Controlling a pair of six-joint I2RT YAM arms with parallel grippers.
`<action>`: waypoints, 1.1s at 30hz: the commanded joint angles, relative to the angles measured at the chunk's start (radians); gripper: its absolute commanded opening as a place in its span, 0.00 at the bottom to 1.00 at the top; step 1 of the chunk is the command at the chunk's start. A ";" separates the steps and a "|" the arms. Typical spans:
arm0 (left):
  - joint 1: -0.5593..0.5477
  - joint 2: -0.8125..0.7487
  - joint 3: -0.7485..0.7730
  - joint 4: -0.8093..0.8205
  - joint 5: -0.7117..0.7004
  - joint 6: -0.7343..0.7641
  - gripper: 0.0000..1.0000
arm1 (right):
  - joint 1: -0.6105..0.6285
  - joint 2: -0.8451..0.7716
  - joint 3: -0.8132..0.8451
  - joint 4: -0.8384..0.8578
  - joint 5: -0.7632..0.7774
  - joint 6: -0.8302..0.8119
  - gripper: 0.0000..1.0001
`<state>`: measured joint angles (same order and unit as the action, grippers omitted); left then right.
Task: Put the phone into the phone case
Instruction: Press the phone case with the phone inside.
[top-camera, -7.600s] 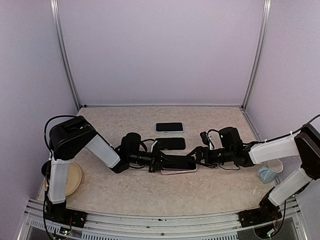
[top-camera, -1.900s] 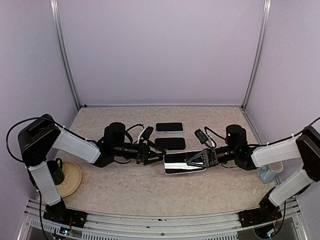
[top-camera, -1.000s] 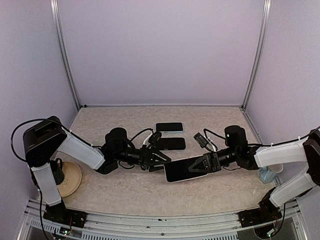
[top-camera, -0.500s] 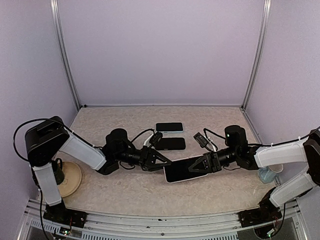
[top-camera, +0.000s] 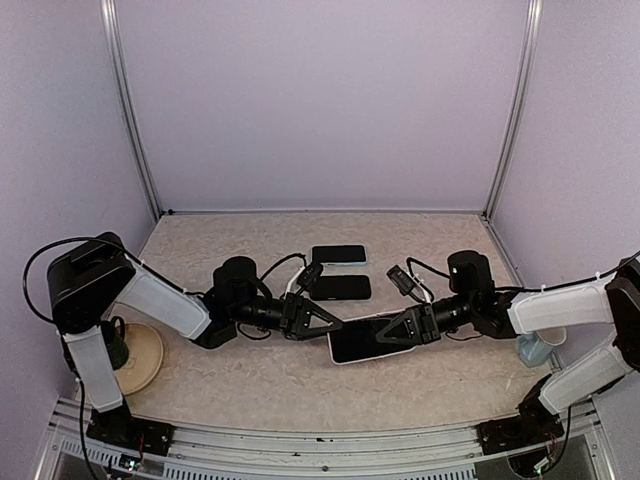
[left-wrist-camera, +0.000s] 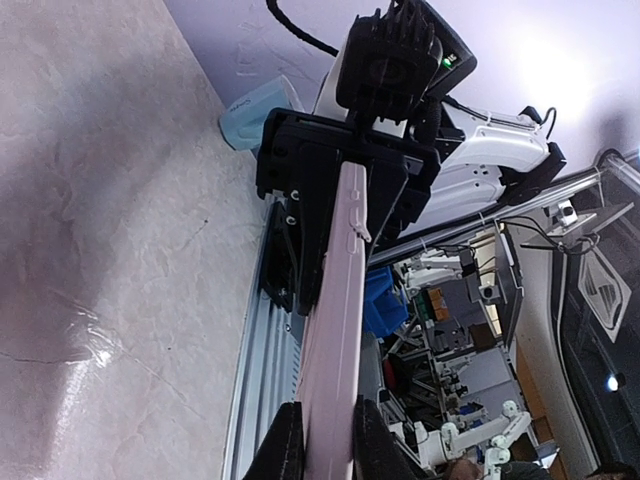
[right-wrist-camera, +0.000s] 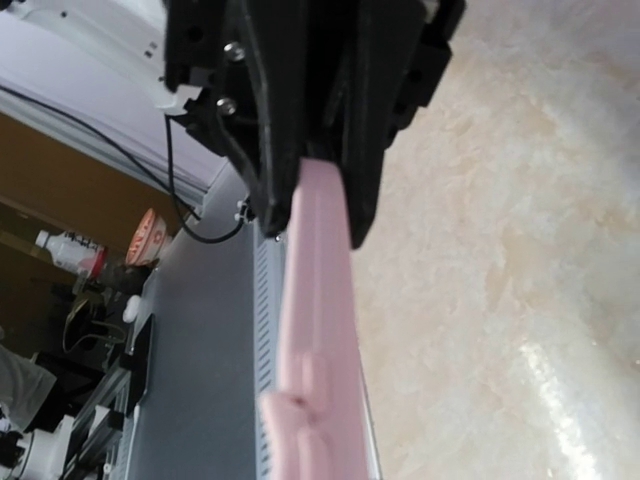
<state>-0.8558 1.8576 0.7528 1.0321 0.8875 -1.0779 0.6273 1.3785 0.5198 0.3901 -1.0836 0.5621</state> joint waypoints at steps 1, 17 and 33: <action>0.001 -0.058 0.022 -0.193 -0.100 0.087 0.05 | 0.007 0.015 0.050 0.009 0.059 -0.016 0.00; 0.007 -0.092 0.003 -0.178 -0.114 0.089 0.38 | 0.005 -0.039 0.047 0.058 0.070 0.028 0.00; -0.019 -0.095 -0.004 -0.116 -0.069 0.077 0.51 | 0.006 -0.113 0.047 0.064 0.129 0.048 0.00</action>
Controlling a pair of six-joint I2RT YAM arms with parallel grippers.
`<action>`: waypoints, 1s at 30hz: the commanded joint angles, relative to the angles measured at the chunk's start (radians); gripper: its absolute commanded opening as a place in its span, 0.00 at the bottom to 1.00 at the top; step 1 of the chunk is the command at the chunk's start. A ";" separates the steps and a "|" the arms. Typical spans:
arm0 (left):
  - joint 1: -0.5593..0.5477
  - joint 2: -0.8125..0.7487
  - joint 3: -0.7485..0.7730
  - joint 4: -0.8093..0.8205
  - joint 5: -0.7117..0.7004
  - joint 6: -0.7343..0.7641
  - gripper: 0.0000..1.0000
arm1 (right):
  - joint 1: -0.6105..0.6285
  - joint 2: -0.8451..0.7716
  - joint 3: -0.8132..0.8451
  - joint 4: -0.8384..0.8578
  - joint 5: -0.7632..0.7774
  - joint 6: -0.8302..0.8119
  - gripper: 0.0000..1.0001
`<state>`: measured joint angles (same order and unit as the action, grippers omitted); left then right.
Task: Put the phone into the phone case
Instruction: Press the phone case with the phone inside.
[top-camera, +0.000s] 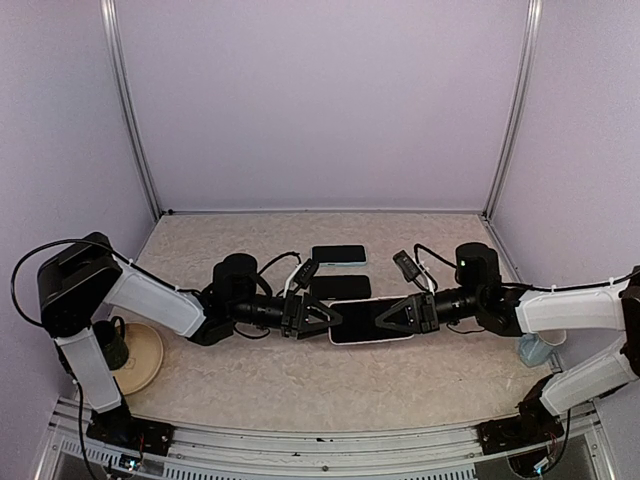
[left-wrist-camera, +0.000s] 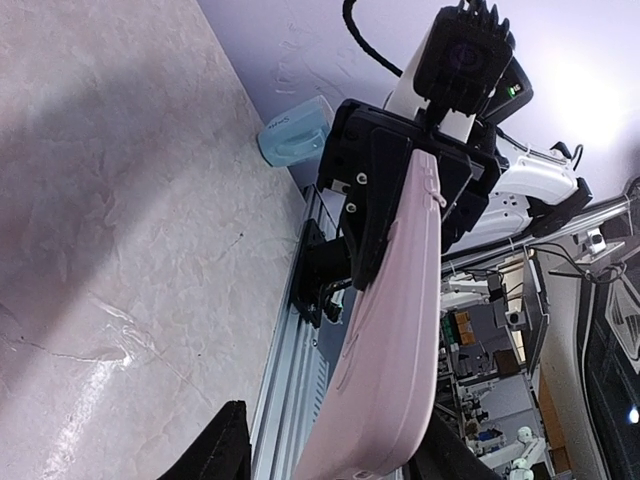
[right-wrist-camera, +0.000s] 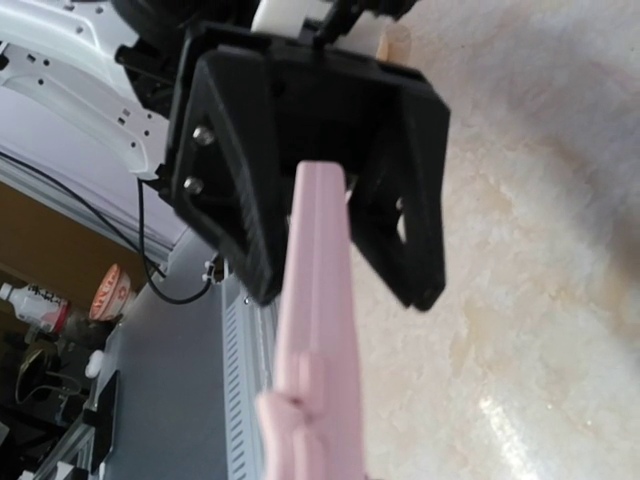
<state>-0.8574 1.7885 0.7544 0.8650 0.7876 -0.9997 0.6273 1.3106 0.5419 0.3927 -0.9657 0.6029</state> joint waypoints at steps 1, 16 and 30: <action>-0.020 -0.026 -0.005 0.055 0.034 -0.002 0.51 | 0.005 -0.049 0.024 0.062 0.014 0.008 0.00; -0.028 -0.006 -0.013 0.131 0.064 -0.044 0.40 | 0.006 -0.051 0.024 0.053 0.041 0.000 0.00; -0.027 0.009 0.004 0.076 0.042 -0.052 0.16 | 0.006 -0.068 0.054 -0.041 0.106 -0.073 0.00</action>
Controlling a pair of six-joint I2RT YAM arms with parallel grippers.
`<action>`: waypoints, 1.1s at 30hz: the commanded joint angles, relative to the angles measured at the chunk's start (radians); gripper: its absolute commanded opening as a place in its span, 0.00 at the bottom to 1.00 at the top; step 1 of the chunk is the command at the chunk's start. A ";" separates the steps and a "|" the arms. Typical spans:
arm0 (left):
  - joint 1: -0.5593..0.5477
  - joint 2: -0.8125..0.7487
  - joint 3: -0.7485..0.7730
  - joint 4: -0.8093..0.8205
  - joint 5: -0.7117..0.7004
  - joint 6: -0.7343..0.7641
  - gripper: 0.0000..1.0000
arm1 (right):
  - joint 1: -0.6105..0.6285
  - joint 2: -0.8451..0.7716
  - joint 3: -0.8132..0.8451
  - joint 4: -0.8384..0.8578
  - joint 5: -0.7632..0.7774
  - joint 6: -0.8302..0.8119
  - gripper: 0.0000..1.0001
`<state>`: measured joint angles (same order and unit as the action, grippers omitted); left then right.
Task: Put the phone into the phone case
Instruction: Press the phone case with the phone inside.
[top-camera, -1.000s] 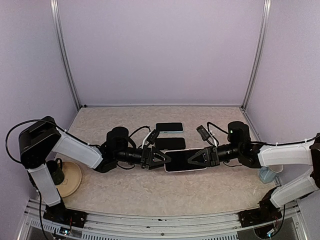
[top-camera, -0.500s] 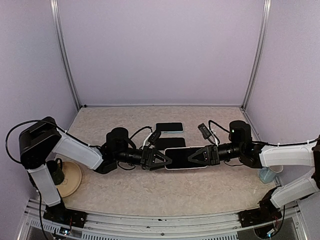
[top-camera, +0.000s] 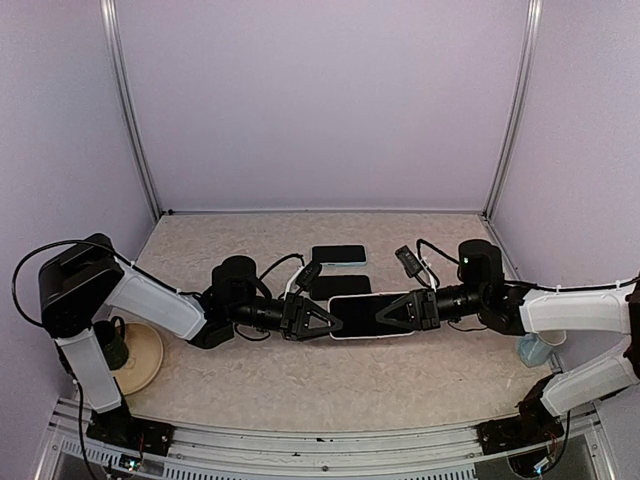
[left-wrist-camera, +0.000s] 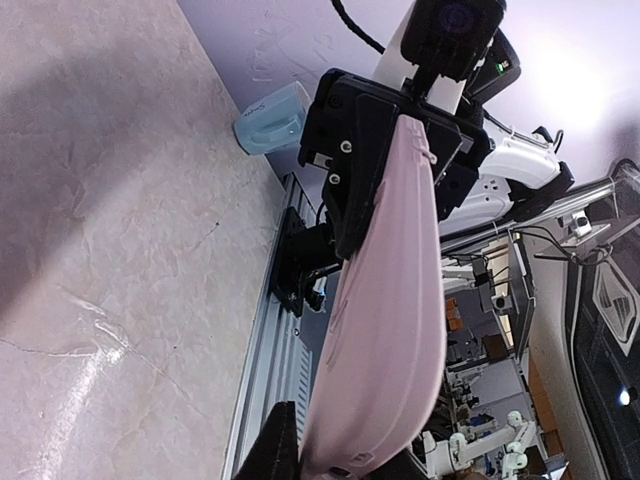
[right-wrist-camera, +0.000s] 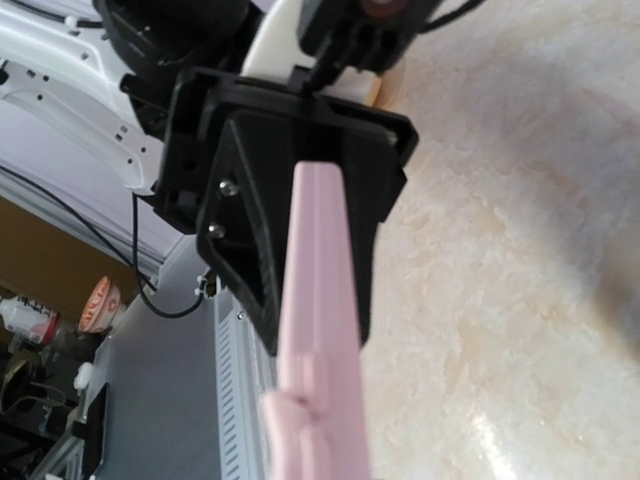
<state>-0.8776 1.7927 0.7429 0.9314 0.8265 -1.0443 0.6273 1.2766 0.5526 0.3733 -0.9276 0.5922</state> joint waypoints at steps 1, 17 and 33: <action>-0.004 0.007 0.016 0.005 -0.005 -0.012 0.14 | 0.006 -0.040 0.045 -0.041 0.084 -0.076 0.00; 0.012 -0.019 0.002 -0.034 -0.031 0.020 0.44 | 0.006 -0.039 0.043 -0.040 0.057 -0.056 0.00; 0.096 -0.187 -0.097 -0.151 -0.199 0.117 0.73 | 0.006 0.062 0.057 -0.043 0.062 0.057 0.00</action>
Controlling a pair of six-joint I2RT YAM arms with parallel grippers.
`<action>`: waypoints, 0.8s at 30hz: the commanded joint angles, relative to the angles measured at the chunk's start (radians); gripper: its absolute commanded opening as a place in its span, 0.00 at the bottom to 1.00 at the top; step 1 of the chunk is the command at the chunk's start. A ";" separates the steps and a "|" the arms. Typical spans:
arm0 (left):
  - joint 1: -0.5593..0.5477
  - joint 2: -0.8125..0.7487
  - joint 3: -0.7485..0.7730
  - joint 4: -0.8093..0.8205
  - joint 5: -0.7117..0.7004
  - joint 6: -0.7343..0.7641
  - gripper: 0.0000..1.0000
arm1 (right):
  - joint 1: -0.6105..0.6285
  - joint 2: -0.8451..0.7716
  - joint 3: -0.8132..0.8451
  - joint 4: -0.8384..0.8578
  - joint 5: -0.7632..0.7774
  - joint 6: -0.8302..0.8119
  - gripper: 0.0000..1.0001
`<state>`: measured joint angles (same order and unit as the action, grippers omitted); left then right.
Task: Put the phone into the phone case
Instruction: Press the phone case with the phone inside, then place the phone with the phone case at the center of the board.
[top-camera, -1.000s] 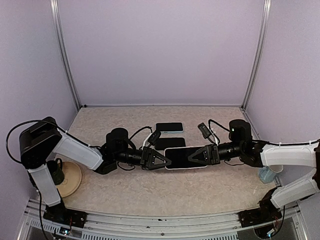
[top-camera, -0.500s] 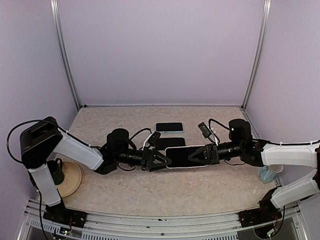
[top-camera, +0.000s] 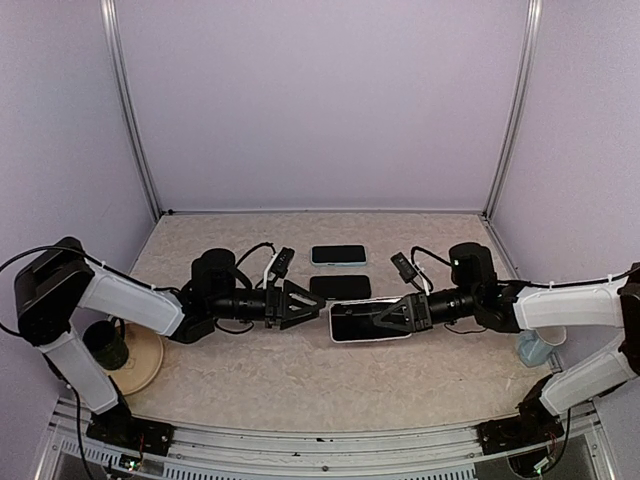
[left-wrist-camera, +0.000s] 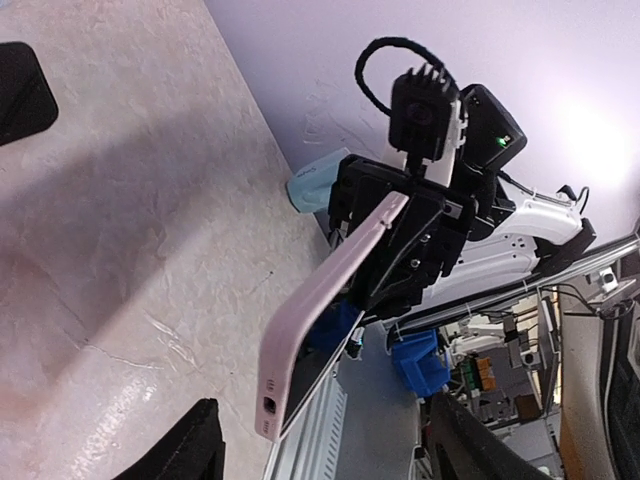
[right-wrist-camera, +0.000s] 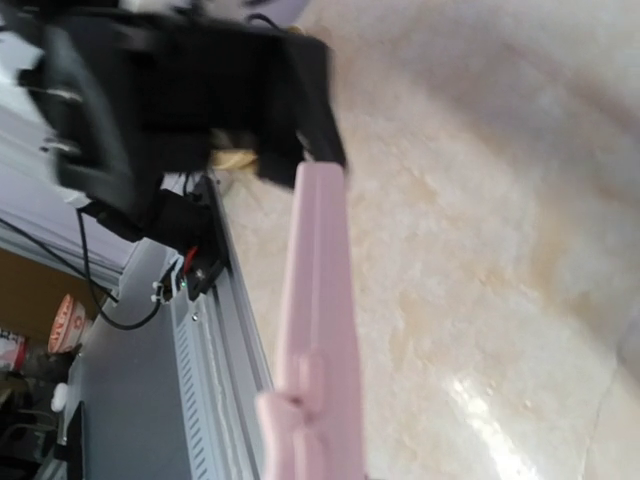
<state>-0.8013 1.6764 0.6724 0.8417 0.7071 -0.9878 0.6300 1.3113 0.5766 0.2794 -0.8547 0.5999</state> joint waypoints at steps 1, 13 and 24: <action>0.024 -0.091 -0.033 -0.067 -0.089 0.069 0.75 | 0.002 0.038 0.032 0.062 -0.013 0.062 0.00; 0.037 -0.177 -0.071 -0.153 -0.186 0.151 0.95 | 0.004 0.147 0.055 0.104 -0.001 0.158 0.00; 0.040 -0.212 -0.094 -0.206 -0.247 0.191 0.99 | 0.003 0.285 0.109 0.114 0.017 0.233 0.00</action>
<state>-0.7689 1.4929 0.5964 0.6609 0.4946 -0.8322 0.6300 1.5558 0.6350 0.3271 -0.8280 0.7944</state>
